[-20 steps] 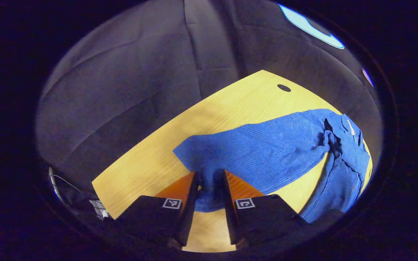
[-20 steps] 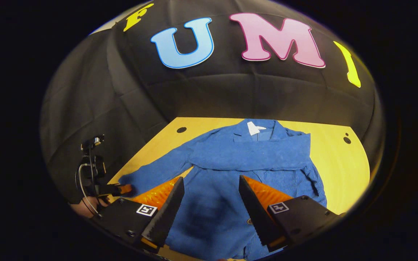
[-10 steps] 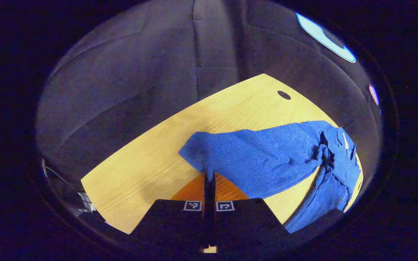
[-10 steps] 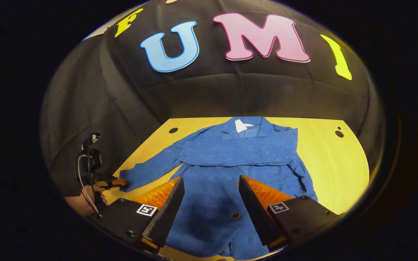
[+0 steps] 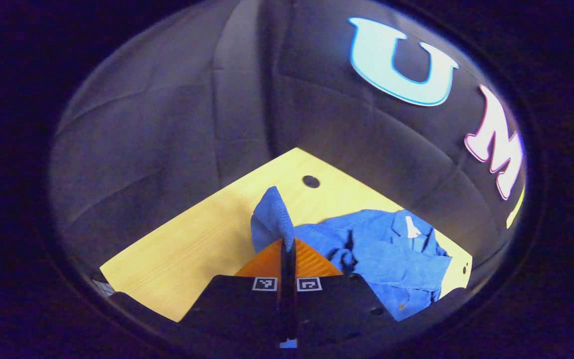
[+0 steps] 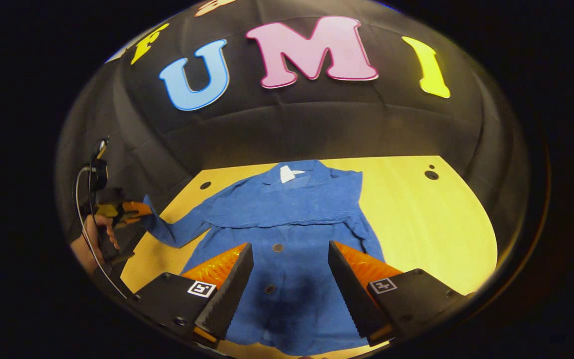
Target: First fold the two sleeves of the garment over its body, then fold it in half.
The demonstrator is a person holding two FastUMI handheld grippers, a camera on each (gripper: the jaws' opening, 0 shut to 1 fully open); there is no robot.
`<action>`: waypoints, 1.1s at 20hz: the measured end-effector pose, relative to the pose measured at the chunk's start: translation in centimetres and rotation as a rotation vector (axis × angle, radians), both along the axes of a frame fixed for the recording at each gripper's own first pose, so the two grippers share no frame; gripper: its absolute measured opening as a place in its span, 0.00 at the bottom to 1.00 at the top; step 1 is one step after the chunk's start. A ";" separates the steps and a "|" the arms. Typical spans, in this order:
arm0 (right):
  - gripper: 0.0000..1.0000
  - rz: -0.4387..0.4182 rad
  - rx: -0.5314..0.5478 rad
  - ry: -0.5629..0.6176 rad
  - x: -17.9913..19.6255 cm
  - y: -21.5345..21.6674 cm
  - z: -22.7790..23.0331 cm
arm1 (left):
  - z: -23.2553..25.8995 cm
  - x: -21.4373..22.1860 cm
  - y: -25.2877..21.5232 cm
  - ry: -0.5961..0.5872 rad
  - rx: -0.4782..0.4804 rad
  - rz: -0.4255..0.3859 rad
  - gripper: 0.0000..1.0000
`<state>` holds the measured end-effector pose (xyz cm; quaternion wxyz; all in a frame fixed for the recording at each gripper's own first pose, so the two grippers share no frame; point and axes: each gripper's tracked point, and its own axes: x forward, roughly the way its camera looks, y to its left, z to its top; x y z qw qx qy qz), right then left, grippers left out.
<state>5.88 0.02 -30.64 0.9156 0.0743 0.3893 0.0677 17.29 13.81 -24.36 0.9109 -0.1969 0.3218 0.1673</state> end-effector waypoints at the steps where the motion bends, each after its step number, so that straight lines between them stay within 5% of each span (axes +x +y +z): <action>1: 0.96 -0.020 0.001 0.001 -0.2 -1.2 0.2 | 1.3 2.0 -3.2 -0.036 -0.004 -0.059 0.00; 9: 0.96 -0.190 -0.044 -0.021 -3.5 -12.0 2.1 | 1.8 10.0 -29.7 -0.116 -0.070 -0.472 0.00; 13: 0.96 -0.263 -0.052 0.010 -5.9 -15.4 1.3 | -0.6 9.0 -38.4 -0.041 -0.116 -0.629 0.02; 16: 0.96 -0.258 -0.053 0.027 -6.2 -15.4 0.2 | -2.3 8.1 -40.4 0.007 -0.061 -0.642 0.83; 22: 0.96 -0.205 -0.073 0.053 -7.3 -14.0 -2.2 | 1.4 2.4 -35.7 -0.145 -0.030 -0.679 0.83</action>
